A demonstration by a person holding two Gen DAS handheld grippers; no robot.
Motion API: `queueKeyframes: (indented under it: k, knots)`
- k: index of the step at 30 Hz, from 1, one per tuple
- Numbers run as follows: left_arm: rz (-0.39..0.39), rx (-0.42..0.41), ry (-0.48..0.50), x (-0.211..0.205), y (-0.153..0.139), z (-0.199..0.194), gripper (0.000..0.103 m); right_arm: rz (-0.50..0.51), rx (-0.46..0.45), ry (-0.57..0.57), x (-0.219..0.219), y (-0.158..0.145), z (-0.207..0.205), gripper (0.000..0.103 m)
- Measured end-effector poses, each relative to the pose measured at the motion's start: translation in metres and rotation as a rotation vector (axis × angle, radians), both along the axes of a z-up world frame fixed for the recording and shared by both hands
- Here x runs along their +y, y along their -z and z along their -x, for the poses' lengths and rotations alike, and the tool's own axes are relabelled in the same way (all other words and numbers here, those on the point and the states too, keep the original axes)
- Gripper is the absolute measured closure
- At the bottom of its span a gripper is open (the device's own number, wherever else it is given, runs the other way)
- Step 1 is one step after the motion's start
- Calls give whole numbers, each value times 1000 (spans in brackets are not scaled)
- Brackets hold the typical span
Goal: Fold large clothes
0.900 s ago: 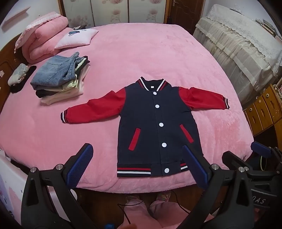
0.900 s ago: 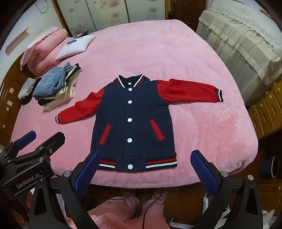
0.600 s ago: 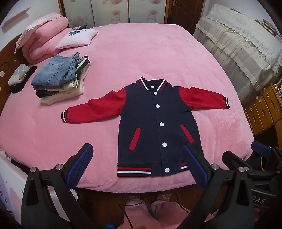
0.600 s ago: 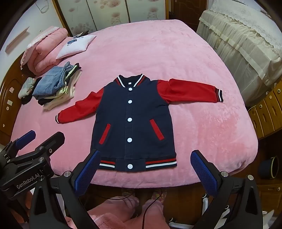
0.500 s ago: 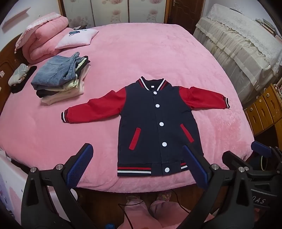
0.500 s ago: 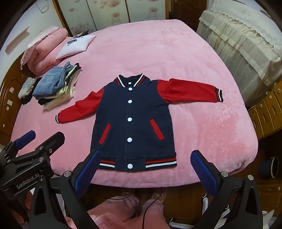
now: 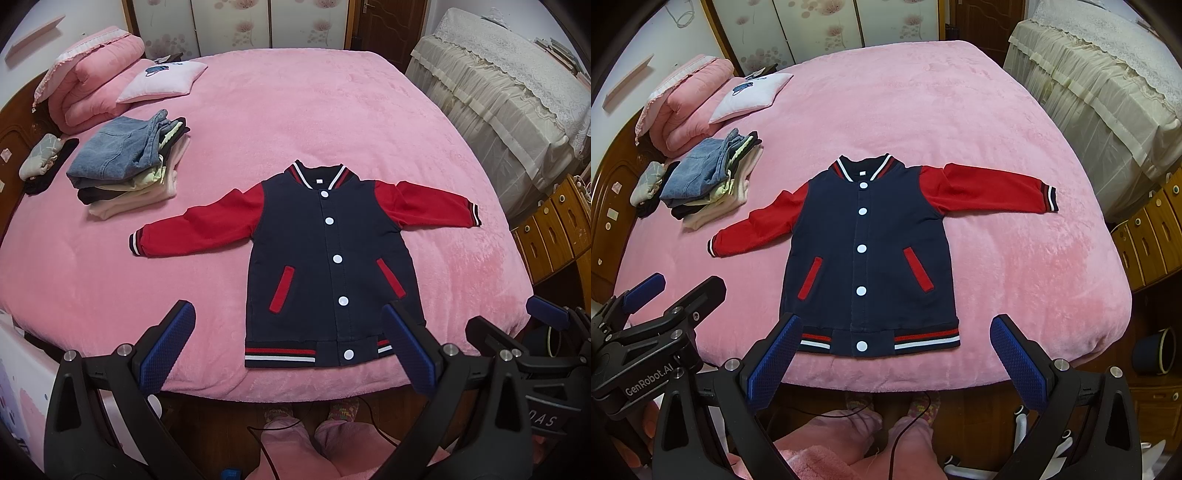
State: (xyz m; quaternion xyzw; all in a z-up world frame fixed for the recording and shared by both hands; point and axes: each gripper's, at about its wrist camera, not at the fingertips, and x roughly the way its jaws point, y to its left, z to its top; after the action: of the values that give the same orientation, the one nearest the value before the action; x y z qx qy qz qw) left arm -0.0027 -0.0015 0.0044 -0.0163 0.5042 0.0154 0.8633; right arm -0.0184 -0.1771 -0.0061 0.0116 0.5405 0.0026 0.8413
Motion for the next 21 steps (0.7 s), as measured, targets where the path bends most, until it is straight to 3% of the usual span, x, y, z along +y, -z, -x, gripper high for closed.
queueKeyframes:
  k: [21]
  knots:
    - [12, -8, -57, -9, 0, 19, 3, -6, 6, -23, -18, 4, 4, 0]
